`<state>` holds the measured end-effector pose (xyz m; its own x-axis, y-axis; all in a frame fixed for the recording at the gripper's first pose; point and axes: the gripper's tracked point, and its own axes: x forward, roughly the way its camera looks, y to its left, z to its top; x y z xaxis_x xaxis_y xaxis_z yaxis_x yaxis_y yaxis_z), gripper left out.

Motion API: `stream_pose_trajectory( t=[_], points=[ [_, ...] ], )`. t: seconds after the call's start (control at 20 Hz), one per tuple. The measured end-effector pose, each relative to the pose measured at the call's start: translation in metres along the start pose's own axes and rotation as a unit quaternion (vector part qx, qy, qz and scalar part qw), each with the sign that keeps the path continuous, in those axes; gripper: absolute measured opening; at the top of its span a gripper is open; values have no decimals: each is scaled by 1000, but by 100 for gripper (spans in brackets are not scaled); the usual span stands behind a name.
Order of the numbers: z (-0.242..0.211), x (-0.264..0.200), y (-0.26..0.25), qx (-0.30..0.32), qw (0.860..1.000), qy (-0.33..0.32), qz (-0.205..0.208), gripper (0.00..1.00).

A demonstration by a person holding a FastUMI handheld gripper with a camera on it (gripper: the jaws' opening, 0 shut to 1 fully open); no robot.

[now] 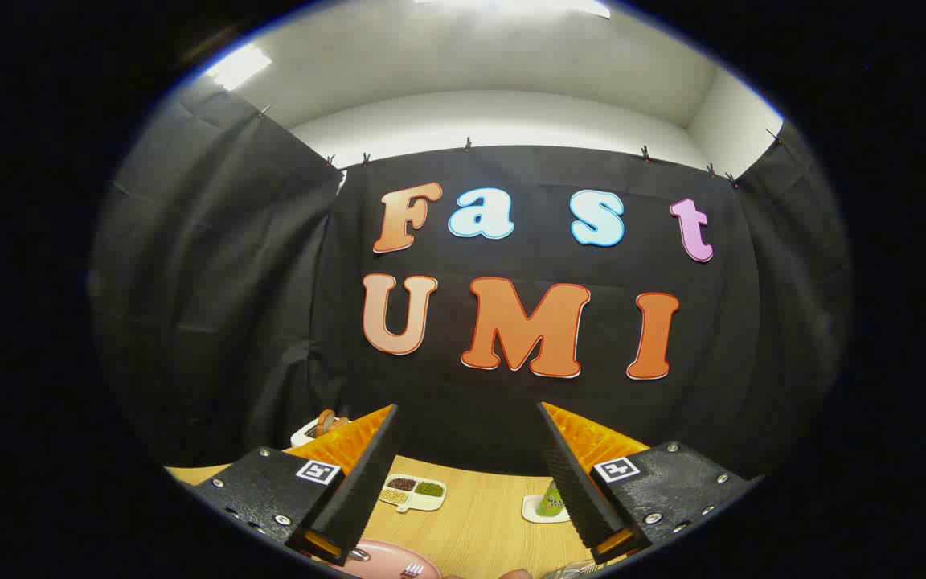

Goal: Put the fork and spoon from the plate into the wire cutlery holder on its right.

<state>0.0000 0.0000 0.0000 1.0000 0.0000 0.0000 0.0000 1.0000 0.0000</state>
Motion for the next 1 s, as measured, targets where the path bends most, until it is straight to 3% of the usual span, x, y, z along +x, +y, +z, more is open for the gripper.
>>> stream_pose_trajectory(
  t=[0.75,1.0],
  points=[
    [-16,2,-2,29,999,23,-12,99],
    [-75,4,9,58,991,119,-6,99]
  ],
)
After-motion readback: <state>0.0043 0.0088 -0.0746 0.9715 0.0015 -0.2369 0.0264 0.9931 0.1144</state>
